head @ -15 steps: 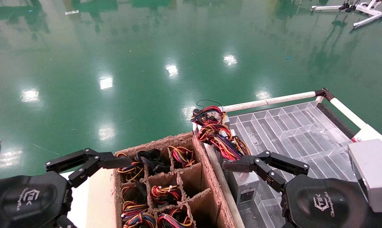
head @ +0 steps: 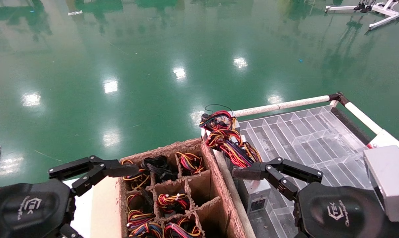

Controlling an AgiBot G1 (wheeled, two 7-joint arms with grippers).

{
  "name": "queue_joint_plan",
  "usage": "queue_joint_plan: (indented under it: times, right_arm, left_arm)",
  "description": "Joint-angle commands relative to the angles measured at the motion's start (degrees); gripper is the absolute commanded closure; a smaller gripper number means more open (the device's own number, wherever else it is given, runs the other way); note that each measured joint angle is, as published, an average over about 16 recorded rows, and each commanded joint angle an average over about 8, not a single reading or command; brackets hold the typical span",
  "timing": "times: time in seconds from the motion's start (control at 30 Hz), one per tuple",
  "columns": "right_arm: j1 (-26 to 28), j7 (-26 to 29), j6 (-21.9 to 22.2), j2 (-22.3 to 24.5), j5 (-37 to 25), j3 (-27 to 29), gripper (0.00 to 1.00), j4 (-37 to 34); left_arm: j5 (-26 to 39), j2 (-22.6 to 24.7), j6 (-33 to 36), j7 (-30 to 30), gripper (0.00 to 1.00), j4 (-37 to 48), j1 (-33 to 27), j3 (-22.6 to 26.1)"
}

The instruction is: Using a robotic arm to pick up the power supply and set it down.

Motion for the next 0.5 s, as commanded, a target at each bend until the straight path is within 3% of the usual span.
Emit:
queue_joint_plan:
  times: [0.03, 0.27, 0.5]
  right_arm:
    - [0.0, 0.0, 0.0, 0.0, 0.1, 0.0, 0.00, 0.0]
    - [1.2, 0.2, 0.9, -0.4, -2.5, -0.9, 0.00, -0.4]
    - [6.8, 1.6, 4.0, -3.9, -10.7, -4.4, 0.00, -2.6]
  left_arm:
    - [0.0, 0.0, 0.0, 0.0, 1.00, 0.0, 0.0, 0.0]
    - [0.0, 0.0, 0.0, 0.0, 1.00, 0.0, 0.0, 0.0]
    - [0.0, 0.0, 0.0, 0.0, 1.00, 0.0, 0.0, 0.0]
